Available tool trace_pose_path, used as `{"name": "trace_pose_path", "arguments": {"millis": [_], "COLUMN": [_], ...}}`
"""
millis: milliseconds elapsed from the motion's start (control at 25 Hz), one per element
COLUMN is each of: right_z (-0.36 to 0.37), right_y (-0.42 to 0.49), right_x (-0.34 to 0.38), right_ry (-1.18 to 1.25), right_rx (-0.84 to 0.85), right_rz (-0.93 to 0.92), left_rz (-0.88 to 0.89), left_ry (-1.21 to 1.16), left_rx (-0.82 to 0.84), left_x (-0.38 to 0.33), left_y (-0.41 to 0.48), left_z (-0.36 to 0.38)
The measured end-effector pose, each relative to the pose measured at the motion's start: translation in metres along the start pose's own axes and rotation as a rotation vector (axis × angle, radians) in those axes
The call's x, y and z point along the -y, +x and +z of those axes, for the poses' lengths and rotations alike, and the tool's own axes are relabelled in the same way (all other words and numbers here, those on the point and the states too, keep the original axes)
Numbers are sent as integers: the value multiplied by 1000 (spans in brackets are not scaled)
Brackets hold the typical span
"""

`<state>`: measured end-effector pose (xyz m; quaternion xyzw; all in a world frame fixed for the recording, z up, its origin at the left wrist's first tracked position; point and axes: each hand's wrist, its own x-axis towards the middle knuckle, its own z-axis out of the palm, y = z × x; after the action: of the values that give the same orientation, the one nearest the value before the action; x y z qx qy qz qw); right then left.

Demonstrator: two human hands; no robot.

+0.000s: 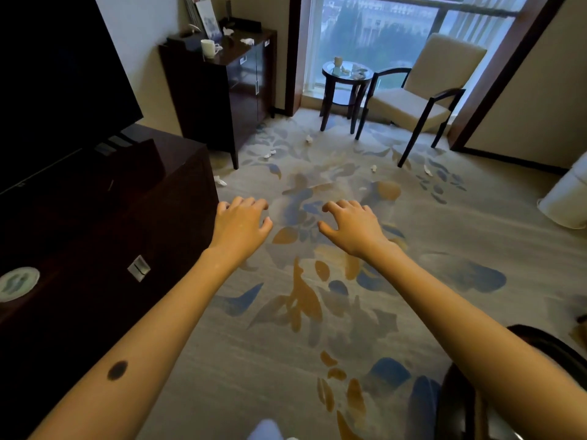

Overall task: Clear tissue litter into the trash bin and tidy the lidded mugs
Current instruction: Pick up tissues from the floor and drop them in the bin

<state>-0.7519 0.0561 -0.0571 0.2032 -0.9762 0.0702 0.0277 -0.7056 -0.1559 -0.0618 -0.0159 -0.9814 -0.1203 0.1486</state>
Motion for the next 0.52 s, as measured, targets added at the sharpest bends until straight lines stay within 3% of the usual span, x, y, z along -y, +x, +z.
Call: {"name": "trace_pose_path", "arguments": {"millis": [520], "right_z": [57], "right_y": [342], "right_x": [-73], "right_ry": [30], "right_rx": [107], "right_rz": [-32], "left_rz": [-76], "left_ry": [-64], "left_rx": [80], "left_x": [112], "left_y": [309], "left_z": [123]}}
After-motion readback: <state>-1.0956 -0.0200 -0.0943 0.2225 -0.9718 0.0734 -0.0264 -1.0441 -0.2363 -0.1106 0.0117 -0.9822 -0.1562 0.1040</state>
